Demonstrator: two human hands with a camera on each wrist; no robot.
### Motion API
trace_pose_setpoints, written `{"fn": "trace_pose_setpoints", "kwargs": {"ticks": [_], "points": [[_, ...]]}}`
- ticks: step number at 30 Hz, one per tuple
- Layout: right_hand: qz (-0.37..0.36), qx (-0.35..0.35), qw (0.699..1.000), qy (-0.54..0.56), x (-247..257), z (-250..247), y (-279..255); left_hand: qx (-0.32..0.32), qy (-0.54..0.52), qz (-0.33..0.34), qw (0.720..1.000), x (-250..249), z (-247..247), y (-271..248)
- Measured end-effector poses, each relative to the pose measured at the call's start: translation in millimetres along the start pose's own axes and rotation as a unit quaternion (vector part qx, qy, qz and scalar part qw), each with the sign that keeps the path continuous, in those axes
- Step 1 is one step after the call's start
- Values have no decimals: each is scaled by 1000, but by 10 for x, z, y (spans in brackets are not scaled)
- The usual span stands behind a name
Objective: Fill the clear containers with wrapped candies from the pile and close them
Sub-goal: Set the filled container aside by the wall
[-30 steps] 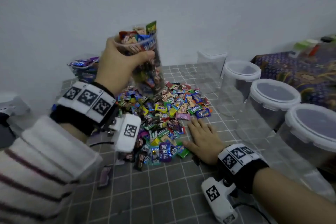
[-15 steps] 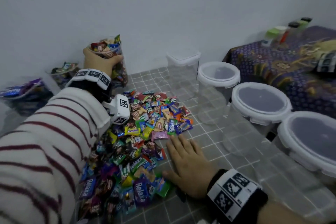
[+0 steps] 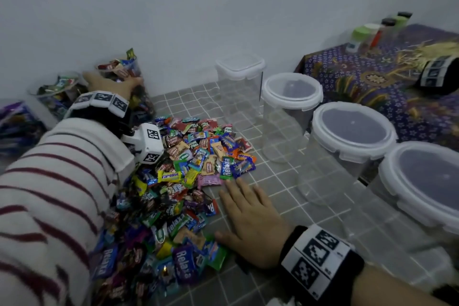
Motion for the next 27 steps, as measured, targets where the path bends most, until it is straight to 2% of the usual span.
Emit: {"fn": "trace_pose_setpoints", "kwargs": {"ticks": [3,5,7,11,14,20,27], "points": [[5,-2,1000,0,5,-7,-2,-76,-69,64,993,-125,15,-100],[8,-5,1000,-4,11,-8,-9,-62,-100,119,986,-292,83,-244],[9,-7,1000,-8,14,-6,-13,8,-118,149,982,-456,199,-437],[8,-11,1000,-7,2,-1,-12,204,-122,152,959,-603,540,-853],[1,-22,1000,-6,-16,24,-1,258,-103,165,946,-623,724,-1038],[-4,-32,999,1,-28,30,9,302,-113,145,935,-599,950,-1155],[-1,-32,999,-16,-69,88,27,264,-125,127,948,-562,1019,-1198]]}}
Point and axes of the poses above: each hand's wrist, its own y-axis towards the middle knuckle, its own z-axis out of the palm, x = y × z, the point moved 1 cm from there along y, towards the middle knuckle, and after that the axes turned 5 degrees about -z, right-handed, at the moved point
